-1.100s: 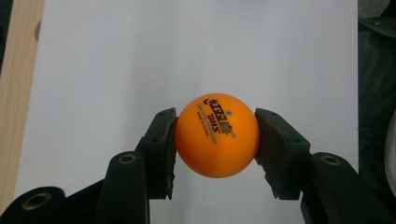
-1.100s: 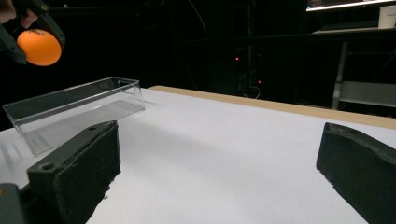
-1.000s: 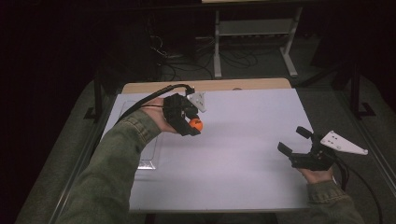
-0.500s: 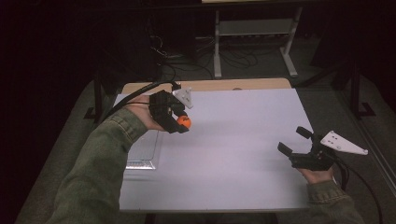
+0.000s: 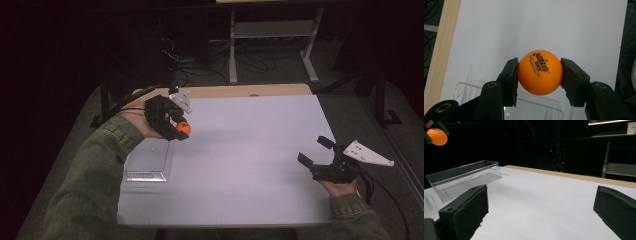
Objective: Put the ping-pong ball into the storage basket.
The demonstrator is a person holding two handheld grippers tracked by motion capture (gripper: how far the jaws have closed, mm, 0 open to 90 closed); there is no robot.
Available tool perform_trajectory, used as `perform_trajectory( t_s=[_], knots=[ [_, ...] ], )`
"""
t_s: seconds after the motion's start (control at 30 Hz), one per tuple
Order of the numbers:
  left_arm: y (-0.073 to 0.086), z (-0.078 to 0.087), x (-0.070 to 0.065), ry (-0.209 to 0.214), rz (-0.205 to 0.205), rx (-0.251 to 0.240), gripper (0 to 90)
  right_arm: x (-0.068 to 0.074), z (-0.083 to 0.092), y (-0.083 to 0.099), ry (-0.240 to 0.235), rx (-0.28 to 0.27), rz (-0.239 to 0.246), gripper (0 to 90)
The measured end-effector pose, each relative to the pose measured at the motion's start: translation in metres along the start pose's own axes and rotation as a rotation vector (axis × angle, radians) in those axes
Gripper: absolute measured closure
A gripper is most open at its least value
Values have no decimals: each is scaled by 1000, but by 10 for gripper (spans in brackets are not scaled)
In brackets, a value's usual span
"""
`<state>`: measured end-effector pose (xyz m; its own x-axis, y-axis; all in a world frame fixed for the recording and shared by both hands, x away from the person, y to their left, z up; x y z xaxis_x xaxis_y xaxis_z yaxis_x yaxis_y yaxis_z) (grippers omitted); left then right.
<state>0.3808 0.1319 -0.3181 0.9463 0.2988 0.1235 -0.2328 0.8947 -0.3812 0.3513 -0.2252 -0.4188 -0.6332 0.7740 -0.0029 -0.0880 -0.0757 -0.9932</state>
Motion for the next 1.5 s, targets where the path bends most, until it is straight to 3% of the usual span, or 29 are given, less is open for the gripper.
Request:
perform_trajectory(
  t_s=[0.4,0.9,1.17,1.5],
  knots=[
    [15,6,6,-20,22,16,507,0,2,0,4,1,-3,0],
    [54,12,16,-38,88,22,507,0,1,1,6,3,0,0],
    [70,8,16,-29,95,52,506,0,2,1,7,3,2,0],
    [75,7,16,-27,98,53,506,0,1,1,6,4,1,0]
  ],
)
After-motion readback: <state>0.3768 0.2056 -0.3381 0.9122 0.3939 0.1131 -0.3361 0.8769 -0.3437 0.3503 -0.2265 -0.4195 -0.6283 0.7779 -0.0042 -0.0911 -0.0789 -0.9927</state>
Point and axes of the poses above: each handheld gripper's, and its own axes: z roughly backward along the jaws, y roughly out of its underside, x roughly to its left, the point moved 10 cm from there along -z, roughly forward along the jaws, and after that the axes turned 9 degrees about z, right-handed, at the moved point
